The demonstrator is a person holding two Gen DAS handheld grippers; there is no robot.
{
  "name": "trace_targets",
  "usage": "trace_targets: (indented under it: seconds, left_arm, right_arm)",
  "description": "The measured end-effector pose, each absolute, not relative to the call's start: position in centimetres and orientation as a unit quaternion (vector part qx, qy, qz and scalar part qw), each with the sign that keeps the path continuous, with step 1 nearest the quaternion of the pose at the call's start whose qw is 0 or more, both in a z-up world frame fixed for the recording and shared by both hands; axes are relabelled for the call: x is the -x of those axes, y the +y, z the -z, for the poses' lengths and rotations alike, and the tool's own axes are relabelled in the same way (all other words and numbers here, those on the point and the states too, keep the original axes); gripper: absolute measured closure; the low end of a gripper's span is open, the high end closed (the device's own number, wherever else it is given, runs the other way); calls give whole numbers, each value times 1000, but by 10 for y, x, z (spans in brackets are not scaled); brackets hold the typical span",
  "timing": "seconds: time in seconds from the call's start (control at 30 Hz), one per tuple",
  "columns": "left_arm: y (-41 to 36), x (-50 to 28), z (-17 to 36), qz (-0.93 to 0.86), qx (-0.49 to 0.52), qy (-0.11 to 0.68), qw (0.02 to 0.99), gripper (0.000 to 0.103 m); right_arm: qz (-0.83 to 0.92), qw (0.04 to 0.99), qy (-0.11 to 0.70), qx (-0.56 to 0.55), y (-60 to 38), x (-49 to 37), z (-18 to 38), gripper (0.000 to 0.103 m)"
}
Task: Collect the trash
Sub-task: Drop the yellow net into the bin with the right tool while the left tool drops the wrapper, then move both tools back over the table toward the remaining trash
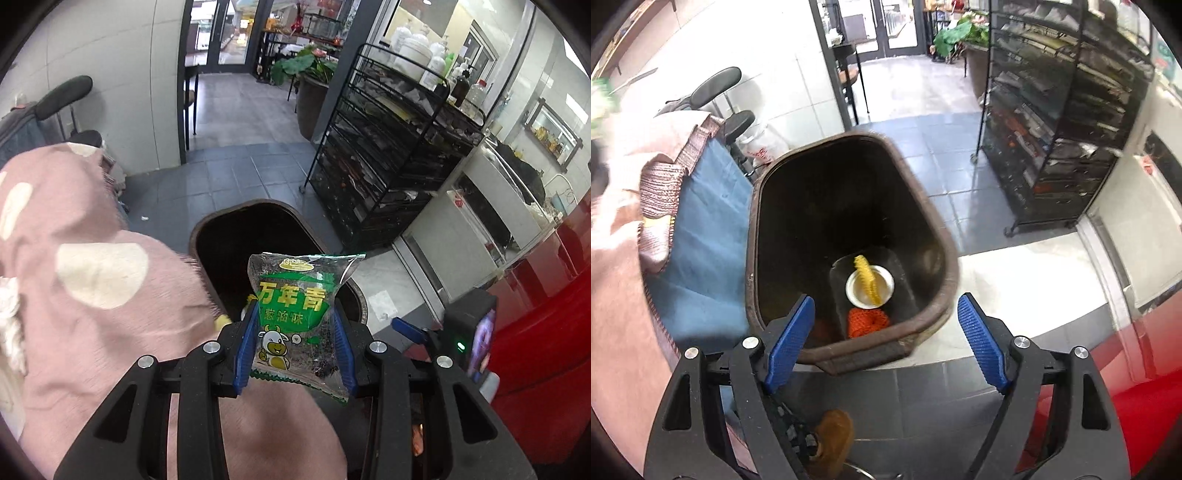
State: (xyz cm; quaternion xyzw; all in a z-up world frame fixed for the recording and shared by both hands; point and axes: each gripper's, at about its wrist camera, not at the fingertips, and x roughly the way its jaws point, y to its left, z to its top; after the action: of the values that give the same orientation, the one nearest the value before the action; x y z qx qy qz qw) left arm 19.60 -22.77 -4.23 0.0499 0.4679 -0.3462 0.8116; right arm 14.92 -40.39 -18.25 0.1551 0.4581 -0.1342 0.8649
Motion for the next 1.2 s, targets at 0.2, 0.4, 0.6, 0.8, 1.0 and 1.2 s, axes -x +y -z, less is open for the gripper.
trace_targets:
  seconds: [0.2, 0.4, 0.6, 0.8, 1.0, 1.2]
  left_arm:
    - [-258, -208, 62, 341, -80, 490, 798, 66]
    - [-279, -214, 75, 333, -108, 500, 792, 61]
    - [-286, -217, 82, 333, -116, 498, 792, 27]
    - [-282, -215, 75, 342, -106, 485, 798, 15]
    - [-274, -207, 63, 337, -113, 467, 810, 14]
    - [-247, -186, 38, 336, -114, 421, 835, 10]
  right_arm:
    - [145, 863, 455, -167, -414, -134, 178, 20]
    - [147, 861, 452, -180, -420, -129, 178, 20]
    - [143, 862, 450, -183, -419, -127, 176, 20]
    - [144, 864, 448, -182, -417, -125, 174, 20]
    - [145, 867, 441, -181, -416, -121, 164, 17]
    - [134, 874, 432, -175, -407, -125, 154, 15]
